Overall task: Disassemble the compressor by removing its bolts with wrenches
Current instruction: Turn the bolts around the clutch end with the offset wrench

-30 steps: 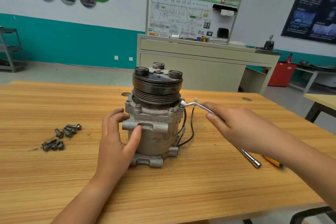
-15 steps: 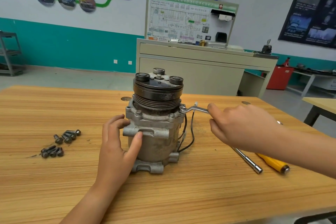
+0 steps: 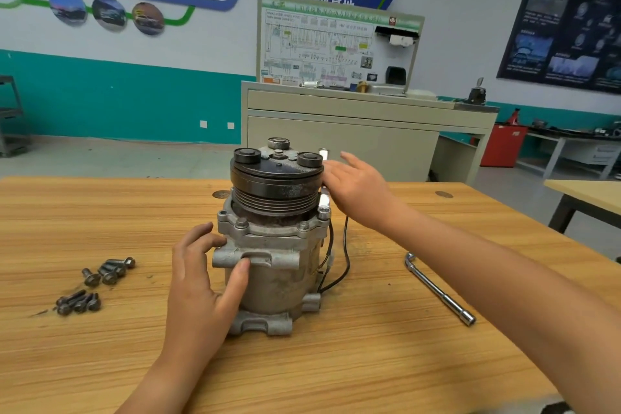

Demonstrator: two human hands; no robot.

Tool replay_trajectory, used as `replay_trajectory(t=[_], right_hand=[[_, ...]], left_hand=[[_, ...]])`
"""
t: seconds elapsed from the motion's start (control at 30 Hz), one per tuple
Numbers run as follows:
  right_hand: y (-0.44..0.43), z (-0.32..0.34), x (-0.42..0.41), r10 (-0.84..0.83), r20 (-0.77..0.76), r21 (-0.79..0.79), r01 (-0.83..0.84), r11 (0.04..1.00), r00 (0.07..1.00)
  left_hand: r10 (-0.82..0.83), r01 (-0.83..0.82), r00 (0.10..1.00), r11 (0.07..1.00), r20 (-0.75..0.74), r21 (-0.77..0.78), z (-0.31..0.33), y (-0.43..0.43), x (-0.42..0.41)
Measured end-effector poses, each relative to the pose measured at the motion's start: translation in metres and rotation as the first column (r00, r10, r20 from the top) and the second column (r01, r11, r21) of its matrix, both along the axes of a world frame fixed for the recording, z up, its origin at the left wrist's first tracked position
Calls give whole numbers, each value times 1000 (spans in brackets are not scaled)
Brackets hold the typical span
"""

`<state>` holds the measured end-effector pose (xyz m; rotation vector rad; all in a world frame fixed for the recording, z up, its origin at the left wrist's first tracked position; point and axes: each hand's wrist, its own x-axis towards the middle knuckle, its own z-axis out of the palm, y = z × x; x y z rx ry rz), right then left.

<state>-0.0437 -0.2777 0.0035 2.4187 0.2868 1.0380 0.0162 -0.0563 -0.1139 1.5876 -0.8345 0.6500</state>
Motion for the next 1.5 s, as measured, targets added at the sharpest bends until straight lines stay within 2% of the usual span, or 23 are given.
replay_trajectory(t=[0.03, 0.1, 0.17, 0.2, 0.23, 0.33, 0.43, 0.5, 0.6, 0.77, 0.87, 0.97, 1.07, 1.23, 1.3, 1.37, 1.43, 1.5], right_hand=[[2, -1, -2, 11, 1, 59, -11, 998, 1000], [3, 3, -13, -34, 56, 295, 16, 955, 998], [5, 10, -33, -120, 121, 609, 22, 793, 985], [5, 12, -45, -119, 108, 700, 9, 714, 987], [9, 13, -57, -101, 82, 726, 10, 687, 992], [26, 9, -90, -143, -151, 599, 206, 774, 978], [39, 1, -102, -294, -365, 385, 431, 816, 883], [42, 0, -101, -380, -432, 267, 518, 813, 818], [44, 3, -97, -453, -456, 180, 578, 796, 766], [55, 16, -90, -595, -427, -120, 610, 784, 681], [58, 19, -92, -593, -406, -185, 573, 798, 695], [49, 19, -94, -547, -373, -233, 495, 837, 750], [22, 22, -84, -546, -332, -296, 465, 834, 769], [-6, 15, -40, -369, -360, -136, 343, 930, 857], [-5, 5, -19, -205, -244, -47, 200, 979, 948], [-1, -1, -6, -66, -114, 43, 71, 997, 991], [2, -5, -8, -17, -60, 105, 23, 994, 998], [0, -1, -22, -39, 26, 262, 30, 965, 999]], left_hand=[[-4, 4, 1000, 1000, -3, -2, 0, 0, 0], [-10, 10, 1000, 1000, 5, 4, 0, 1, -1], [-6, 6, 1000, 1000, 17, 7, 0, 1, -1], [-8, 8, 1000, 1000, 15, 6, 0, 1, -1], [-10, 10, 1000, 1000, 11, 5, 0, 1, -2], [-15, 15, 1000, 1000, 6, -1, 1, 1, -2], [-6, 6, 1000, 1000, 7, -6, 2, 2, -2], [-8, 8, 1000, 1000, -3, -5, 2, 2, -4], [-8, 8, 1000, 1000, -7, 1, 3, 3, -4], [-3, 3, 1000, 1000, -18, 10, 4, 3, -4], [-3, 3, 1000, 1000, -21, 21, 4, 3, -5], [2, -2, 1000, 1000, -19, 17, 4, 4, -6], [0, 0, 1000, 1000, -21, 20, 3, 4, -5], [10, -8, 998, 999, -54, 39, 3, 1, -5], [19, -18, 999, 999, -51, 38, 2, 1, -4], [22, -21, 999, 999, -44, 42, 2, 1, -4], [16, -14, 999, 999, -38, 48, 3, 1, -4], [13, -11, 999, 998, -31, 54, 3, 1, -5]])
